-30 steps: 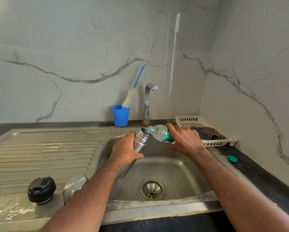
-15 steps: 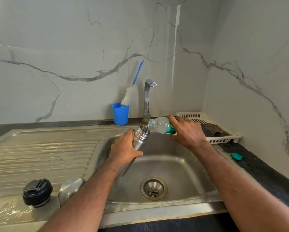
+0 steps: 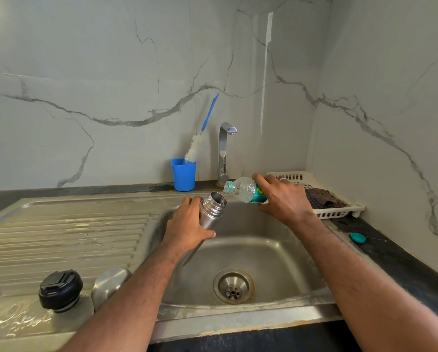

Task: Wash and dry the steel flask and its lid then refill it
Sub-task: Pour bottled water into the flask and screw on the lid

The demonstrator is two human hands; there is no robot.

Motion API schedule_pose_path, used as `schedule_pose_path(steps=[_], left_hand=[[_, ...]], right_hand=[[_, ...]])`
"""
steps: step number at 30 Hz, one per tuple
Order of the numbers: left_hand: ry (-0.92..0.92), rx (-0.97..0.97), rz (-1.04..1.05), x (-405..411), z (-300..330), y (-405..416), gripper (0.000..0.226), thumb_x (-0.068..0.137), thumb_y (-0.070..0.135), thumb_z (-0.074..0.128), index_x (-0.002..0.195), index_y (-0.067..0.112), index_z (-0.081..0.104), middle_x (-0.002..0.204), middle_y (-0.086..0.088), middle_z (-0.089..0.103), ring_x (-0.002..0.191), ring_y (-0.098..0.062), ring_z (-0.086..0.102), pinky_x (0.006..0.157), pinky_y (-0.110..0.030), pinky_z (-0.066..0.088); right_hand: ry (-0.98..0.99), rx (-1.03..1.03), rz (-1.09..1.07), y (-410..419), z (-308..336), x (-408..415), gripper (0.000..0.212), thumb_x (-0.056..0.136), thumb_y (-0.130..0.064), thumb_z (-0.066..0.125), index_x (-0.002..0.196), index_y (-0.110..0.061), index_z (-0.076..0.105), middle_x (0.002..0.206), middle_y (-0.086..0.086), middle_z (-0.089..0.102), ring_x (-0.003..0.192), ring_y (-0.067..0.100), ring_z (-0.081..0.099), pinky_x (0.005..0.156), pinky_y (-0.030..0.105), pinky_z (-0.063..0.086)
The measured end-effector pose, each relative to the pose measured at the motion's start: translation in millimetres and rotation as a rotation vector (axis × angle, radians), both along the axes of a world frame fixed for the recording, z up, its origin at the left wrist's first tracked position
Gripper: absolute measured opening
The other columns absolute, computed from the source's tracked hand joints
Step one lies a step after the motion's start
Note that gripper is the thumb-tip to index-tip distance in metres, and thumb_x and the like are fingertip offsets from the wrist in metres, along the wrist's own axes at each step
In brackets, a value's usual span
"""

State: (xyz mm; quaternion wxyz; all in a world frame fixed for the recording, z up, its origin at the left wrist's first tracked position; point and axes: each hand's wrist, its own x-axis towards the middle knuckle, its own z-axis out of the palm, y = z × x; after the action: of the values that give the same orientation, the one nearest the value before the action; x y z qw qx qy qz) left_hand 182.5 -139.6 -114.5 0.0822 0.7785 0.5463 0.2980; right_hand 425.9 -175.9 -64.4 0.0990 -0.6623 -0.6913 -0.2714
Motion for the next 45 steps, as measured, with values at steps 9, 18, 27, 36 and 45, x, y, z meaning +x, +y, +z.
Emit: schedule_pose_path(steps=[9,18,27,36,45], left_hand=[[0.010,-0.003,0.010,1.2,-1.1,1.4,0.085,0.065,0.040,0.092,0.134,0.020,0.046,0.126,0.004,0.051,0.112,-0.015,0.054,0.098,-0.046,0.051],[0.030,-0.005,0.009,-0.1,-2.2,3.5,0.086,0.065,0.041,0.092,0.135,0.021,0.045,0.127,0.005,0.050,0.111,-0.013,0.052,0.096,-0.045,0.051],[0.044,0.004,-0.006,4.5,-3.3,4.3,0.084,0.065,0.042,0.092,0.132,0.022,0.046,0.125,0.005,0.050,0.110,-0.015,0.054,0.093,-0.047,0.052],[0.038,0.005,-0.012,2.6,-3.8,2.5,0.085,0.065,0.040,0.092,0.133,0.021,0.045,0.126,0.005,0.051,0.111,-0.014,0.054,0.094,-0.043,0.052],[0.073,0.005,-0.016,3.8,-4.8,3.4,0.085,0.065,0.040,0.092,0.133,0.020,0.045,0.125,0.004,0.051,0.110,-0.014,0.053,0.093,-0.040,0.052]], right_hand=[[-0.025,-0.006,0.003,-0.4,-0.3,-1.4,0.077,0.089,-0.049,0.070,0.148,-0.033,0.024,0.140,-0.002,0.055,0.114,0.028,0.062,0.074,0.040,0.053],[-0.027,0.000,0.002,-1.1,-0.6,0.9,0.080,0.087,-0.047,0.074,0.148,-0.034,0.023,0.141,-0.002,0.055,0.113,0.028,0.062,0.074,0.041,0.056],[-0.031,0.000,-0.002,-2.3,0.1,0.7,0.080,0.090,-0.047,0.071,0.151,-0.035,0.022,0.145,-0.002,0.052,0.115,0.027,0.062,0.076,0.040,0.055],[-0.033,0.013,-0.017,-3.9,0.3,2.8,0.079,0.088,-0.047,0.073,0.148,-0.036,0.023,0.143,-0.003,0.054,0.112,0.027,0.063,0.072,0.039,0.055],[-0.043,0.020,-0.019,-6.0,1.2,2.7,0.080,0.089,-0.046,0.073,0.149,-0.035,0.022,0.143,-0.003,0.053,0.112,0.027,0.063,0.073,0.041,0.055]])
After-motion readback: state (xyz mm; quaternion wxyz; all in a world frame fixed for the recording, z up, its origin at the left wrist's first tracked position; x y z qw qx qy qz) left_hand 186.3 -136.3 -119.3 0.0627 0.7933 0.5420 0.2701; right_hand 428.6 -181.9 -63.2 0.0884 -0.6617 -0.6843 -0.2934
